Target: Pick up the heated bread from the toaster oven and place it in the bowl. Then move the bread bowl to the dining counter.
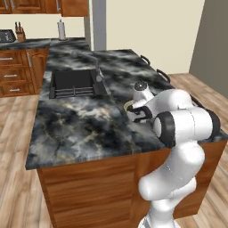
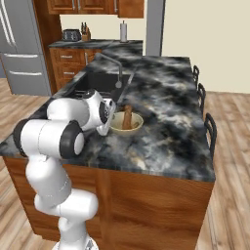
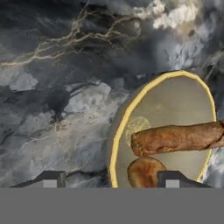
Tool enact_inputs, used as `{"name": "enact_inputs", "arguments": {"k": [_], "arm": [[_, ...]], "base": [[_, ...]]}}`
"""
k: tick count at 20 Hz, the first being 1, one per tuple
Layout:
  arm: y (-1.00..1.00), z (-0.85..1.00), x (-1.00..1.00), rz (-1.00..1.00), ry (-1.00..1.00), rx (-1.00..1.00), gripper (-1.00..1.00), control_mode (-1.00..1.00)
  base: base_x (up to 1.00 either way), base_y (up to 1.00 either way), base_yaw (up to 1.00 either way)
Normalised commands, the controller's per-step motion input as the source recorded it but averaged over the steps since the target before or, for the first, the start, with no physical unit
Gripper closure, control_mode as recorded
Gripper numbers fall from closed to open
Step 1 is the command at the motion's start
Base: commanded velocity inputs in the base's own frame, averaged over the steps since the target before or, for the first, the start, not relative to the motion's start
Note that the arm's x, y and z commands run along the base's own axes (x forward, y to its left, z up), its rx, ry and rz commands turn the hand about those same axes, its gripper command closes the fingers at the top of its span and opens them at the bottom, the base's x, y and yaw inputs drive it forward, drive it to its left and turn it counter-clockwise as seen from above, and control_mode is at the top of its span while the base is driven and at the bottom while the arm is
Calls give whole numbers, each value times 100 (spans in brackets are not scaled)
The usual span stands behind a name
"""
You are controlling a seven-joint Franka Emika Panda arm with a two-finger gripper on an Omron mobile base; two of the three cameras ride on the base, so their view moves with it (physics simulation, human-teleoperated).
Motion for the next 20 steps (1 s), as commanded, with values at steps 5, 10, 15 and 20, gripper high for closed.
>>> {"name": "enact_inputs", "arguments": {"k": [5, 10, 15, 20], "arm": [[21, 84, -100, 0, -11, 0, -100, -100], [46, 52, -100, 3, -21, -2, -100, -100], [78, 1, -100, 11, -16, -7, -100, -100], [99, -10, -100, 14, -4, -14, -100, -100]], "base": [[0, 0, 0], [0, 0, 0], [0, 0, 0], [0, 0, 0]]}}
